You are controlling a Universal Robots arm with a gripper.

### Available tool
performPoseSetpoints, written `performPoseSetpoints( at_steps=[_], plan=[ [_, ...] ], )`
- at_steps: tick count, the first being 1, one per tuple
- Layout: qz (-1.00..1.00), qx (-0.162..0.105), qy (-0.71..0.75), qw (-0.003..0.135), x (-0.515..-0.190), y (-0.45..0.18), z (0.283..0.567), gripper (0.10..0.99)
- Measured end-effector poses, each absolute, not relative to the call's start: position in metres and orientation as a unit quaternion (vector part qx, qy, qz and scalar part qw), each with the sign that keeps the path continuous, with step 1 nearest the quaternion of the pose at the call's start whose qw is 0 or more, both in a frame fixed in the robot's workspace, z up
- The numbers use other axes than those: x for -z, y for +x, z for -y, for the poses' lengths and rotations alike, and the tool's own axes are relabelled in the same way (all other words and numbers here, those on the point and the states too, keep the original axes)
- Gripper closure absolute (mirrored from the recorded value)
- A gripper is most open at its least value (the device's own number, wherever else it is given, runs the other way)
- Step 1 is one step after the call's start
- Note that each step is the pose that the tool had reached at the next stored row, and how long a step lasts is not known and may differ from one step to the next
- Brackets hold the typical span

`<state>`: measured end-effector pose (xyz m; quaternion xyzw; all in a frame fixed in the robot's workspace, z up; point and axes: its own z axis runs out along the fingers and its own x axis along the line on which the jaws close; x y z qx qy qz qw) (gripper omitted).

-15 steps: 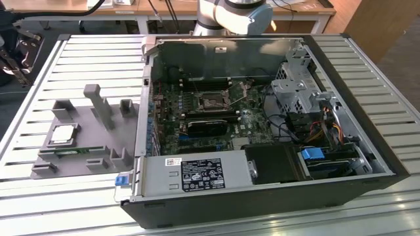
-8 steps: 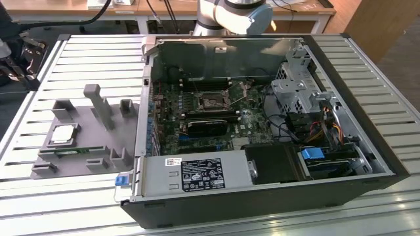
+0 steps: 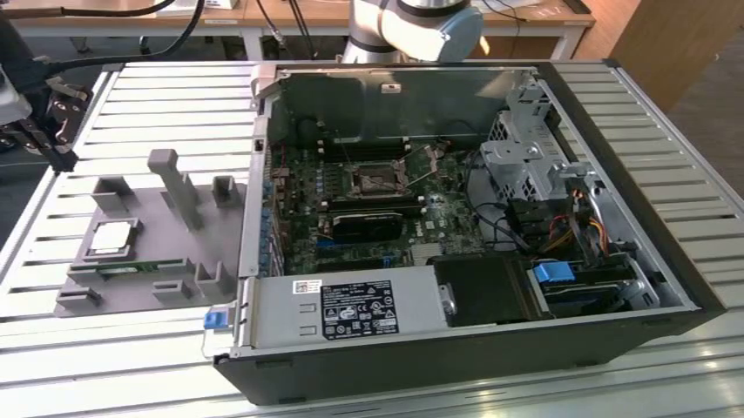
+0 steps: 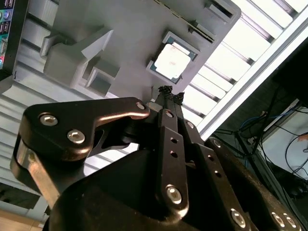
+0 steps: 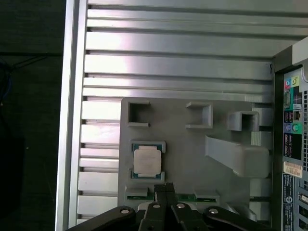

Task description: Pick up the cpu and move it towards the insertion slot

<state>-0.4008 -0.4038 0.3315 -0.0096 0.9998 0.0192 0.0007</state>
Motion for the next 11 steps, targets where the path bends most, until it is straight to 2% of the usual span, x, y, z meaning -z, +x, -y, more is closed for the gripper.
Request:
performPoseSetpoints(
  at_steps=[11],
  plan=[
    [-1.0,-0.019,-0.01,0.001,-0.311,-0.403,0.404,0.984]
  ],
)
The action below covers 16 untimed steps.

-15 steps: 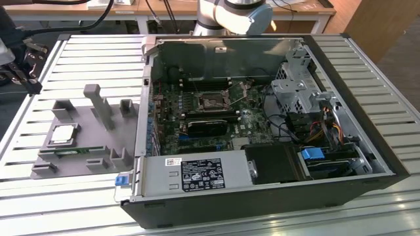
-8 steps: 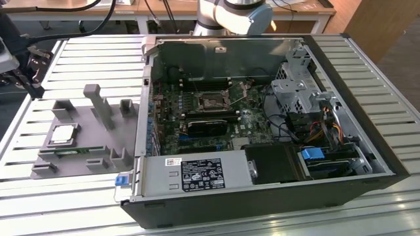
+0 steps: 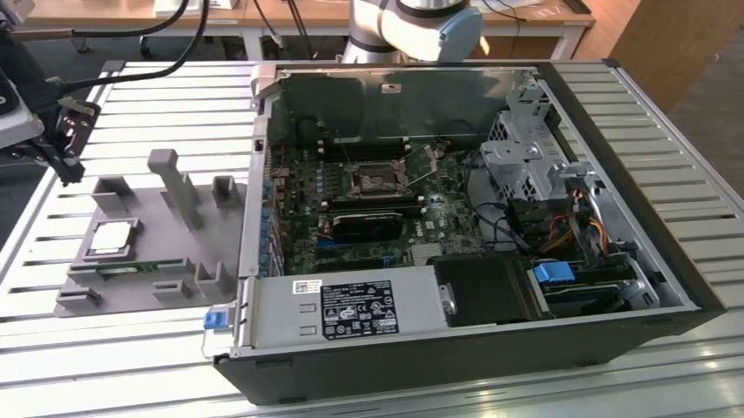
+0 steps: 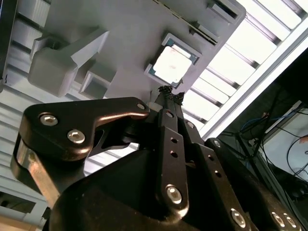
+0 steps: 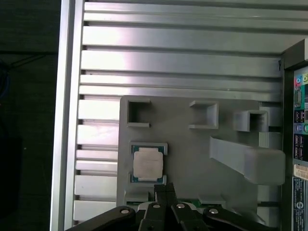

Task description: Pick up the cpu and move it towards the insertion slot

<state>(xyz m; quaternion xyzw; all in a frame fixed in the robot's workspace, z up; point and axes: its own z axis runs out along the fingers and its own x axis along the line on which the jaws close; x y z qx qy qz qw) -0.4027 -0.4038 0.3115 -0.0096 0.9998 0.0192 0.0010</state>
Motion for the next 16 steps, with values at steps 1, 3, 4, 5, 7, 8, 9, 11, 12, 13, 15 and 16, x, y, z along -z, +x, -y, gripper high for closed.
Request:
performPoseSetpoints(
  at_steps=[1,3,4,5,7,8,9,11,12,13,15,16],
  plan=[
    [-1.0,-0.019,-0.01,0.001,-0.31,-0.403,0.404,0.984],
    [-1.0,-0.019,-0.01,0.001,-0.306,-0.403,0.404,0.984],
    [-1.0,-0.019,-0.01,0.001,-0.304,-0.403,0.404,0.984],
    [-1.0,-0.019,-0.01,0.001,-0.302,-0.404,0.404,0.984],
    [-1.0,-0.019,-0.01,0.001,-0.299,-0.404,0.404,0.984],
    [-1.0,-0.019,-0.01,0.001,-0.297,-0.404,0.404,0.984],
    [-1.0,-0.019,-0.01,0.001,-0.295,-0.404,0.404,0.984],
    [-1.0,-0.019,-0.01,0.001,-0.292,-0.405,0.404,0.984],
    [-1.0,-0.019,-0.01,0.001,-0.29,-0.405,0.404,0.984],
    [-1.0,-0.019,-0.01,0.001,-0.288,-0.405,0.404,0.984],
    [-1.0,-0.019,-0.01,0.001,-0.284,-0.405,0.404,0.984],
    [-1.0,-0.019,-0.01,0.001,-0.282,-0.405,0.404,0.984]
  ],
)
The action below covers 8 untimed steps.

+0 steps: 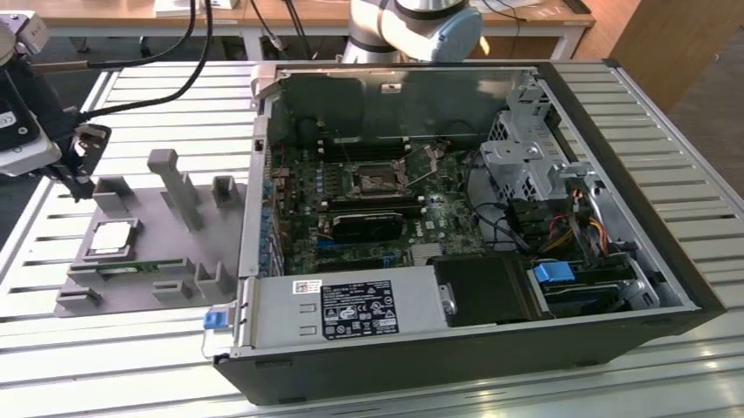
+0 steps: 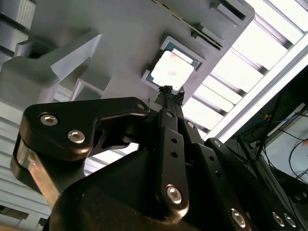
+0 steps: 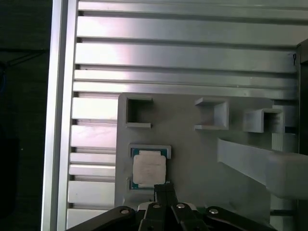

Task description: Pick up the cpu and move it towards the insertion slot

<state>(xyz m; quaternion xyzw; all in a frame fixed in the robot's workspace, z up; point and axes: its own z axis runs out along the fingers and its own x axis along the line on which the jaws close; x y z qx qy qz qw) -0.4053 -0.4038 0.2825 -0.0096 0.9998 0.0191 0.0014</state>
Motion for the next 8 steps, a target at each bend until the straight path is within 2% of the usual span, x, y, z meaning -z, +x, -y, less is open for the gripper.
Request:
performPoseSetpoints(
  at_steps=[8],
  plan=[
    [-1.0,-0.019,-0.01,0.002,-0.268,-0.407,0.404,0.984]
  ],
)
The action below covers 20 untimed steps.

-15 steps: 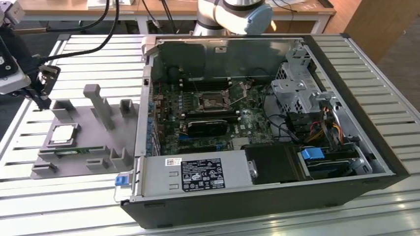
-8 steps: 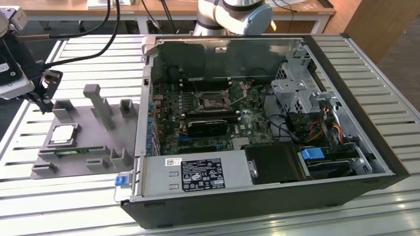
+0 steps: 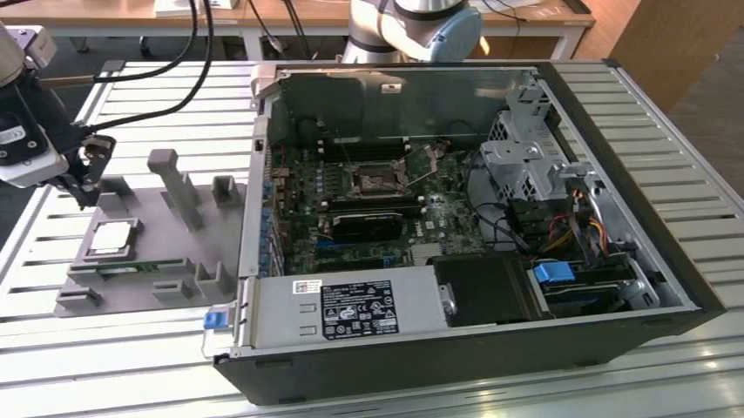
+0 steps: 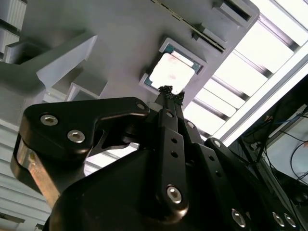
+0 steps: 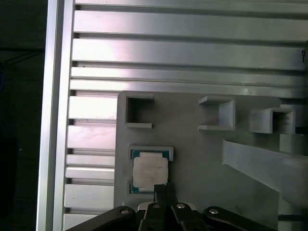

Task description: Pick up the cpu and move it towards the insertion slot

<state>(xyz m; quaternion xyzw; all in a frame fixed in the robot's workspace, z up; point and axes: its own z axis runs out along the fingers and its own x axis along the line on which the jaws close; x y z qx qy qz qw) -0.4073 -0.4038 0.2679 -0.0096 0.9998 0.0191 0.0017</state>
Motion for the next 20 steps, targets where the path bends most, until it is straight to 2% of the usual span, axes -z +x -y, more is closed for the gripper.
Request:
performPoseSetpoints(
  at_steps=[20],
  plan=[
    [-1.0,-0.019,-0.01,0.006,-0.232,-0.42,0.404,0.984]
  ],
)
